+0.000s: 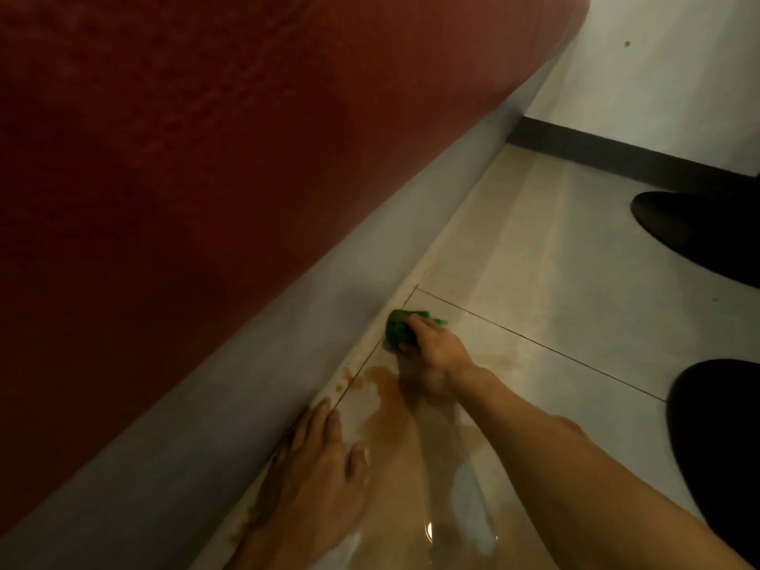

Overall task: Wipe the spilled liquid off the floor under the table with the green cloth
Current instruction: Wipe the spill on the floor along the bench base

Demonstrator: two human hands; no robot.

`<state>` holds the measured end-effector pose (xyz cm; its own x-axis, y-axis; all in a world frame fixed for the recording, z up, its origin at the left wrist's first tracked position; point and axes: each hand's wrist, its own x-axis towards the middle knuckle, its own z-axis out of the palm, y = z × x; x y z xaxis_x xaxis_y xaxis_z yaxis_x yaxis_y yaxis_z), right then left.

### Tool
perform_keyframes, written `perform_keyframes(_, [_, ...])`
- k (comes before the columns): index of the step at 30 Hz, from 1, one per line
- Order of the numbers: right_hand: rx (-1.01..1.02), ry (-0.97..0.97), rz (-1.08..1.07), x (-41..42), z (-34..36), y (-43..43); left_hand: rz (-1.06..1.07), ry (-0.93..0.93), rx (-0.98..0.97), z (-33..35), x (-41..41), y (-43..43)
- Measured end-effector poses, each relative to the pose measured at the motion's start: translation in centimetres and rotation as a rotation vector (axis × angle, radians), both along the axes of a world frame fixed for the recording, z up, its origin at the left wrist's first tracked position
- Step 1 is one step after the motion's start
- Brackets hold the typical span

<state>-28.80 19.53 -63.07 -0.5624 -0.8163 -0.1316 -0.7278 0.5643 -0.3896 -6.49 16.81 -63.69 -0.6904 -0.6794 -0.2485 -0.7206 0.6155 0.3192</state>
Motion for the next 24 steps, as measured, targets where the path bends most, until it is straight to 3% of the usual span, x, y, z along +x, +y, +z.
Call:
perform_keyframes(6, [-0.117,-0.028,0.09,4.2,-0.7,-1.0,-0.017,0.032,-0.021,-0.4,-0.1,-0.6])
perform_keyframes(12, [-0.085,0.01,0.235,7.1,-0.1,0.4,-0.029,0.028,-0.012,-0.9,-0.1,-0.4])
perform_keyframes(18, [0.165,0.126,0.496,4.8,1.6,0.5,-0.061,0.004,0.067,-0.4,0.3,-0.8])
perform_keyframes(24, [0.086,0.104,0.435,4.5,1.4,-1.1,-0.05,0.004,0.086,0.1,0.2,-1.1])
